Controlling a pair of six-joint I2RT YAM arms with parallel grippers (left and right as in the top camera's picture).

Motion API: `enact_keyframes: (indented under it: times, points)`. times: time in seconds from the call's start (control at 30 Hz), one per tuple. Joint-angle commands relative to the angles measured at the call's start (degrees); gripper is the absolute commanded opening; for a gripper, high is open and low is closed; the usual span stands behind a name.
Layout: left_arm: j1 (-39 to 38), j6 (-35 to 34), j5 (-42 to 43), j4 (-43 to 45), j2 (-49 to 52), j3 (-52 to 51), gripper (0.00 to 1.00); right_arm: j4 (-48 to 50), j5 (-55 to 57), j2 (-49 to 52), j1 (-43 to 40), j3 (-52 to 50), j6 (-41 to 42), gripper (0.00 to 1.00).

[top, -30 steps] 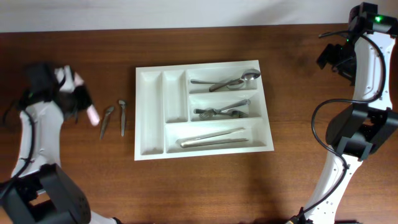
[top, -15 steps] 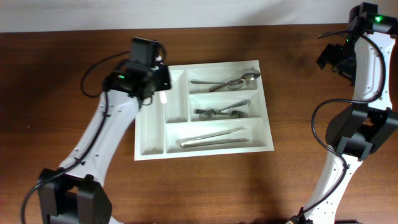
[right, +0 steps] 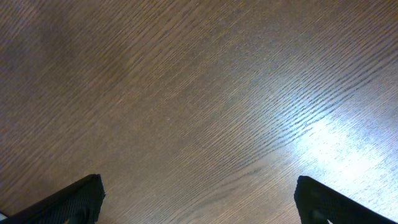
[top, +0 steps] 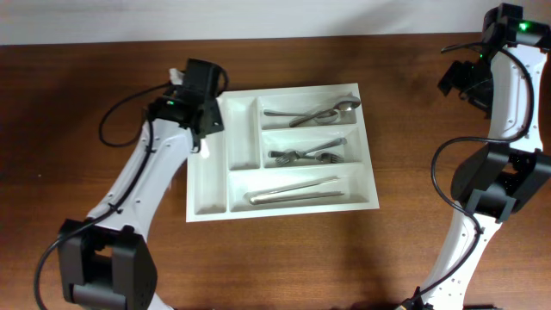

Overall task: Pack container
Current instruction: 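Carry the knife into the tray's left compartment and release, then lower the left gripper onto a small spoon and grasp it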

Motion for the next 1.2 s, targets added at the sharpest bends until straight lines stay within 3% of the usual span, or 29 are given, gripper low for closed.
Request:
enact_keyframes:
  times: [0.0, 0.13, 0.37, 0.43, 0.6, 0.67, 0.8, 0.93, 1.17]
  points:
    - [2.1, 3.2, 0.5, -0.2, 1.4, 0.7, 0.24, 0.1, 1.1, -1.4, 0.0, -0.1, 0.2, 0.99]
    - [2.3, 9.2, 4.9, -0.9, 4.2, 0.7, 0.27, 0.1, 1.1, -1.4, 0.0, -0.1, 0.2, 0.99]
    - [2.2, 9.2, 6.3, -0.3, 6.2, 0.7, 0.28, 0.1, 1.1, -1.4, 0.0, -0.1, 0.2, 0.99]
    - [2.3, 9.2, 6.3, 1.0, 6.1, 0.7, 0.38, 0.1, 1.1, -1.4, 0.0, -0.1, 0.2, 0.99]
    - [4.0, 9.9, 4.7, 0.0, 6.1, 0.8, 0.73, 0.1, 1.1, -1.4, 0.0, -0.1, 0.2, 0.98]
    - [5.7, 9.9, 4.7, -3.4, 6.1, 0.8, 0.79, 0.1, 1.1, -1.4, 0.0, -0.1, 0.2, 0.99]
    - [10.4, 9.9, 4.7, -9.7, 6.1, 0.8, 0.82, 0.1, 1.1, -1.4, 0.0, -0.1, 0.2, 0.99]
    - [15.5, 10.1, 7.2, -9.9, 6.1, 0.8, 0.84, 0.1, 1.1, -1.4, 0.0, -0.1, 0.2, 0.99]
    - [21.2, 26.9, 16.0, -9.9, 6.4, 0.8, 0.84, 0.1, 1.1, -1.4, 0.0, -0.1, 0.2, 0.99]
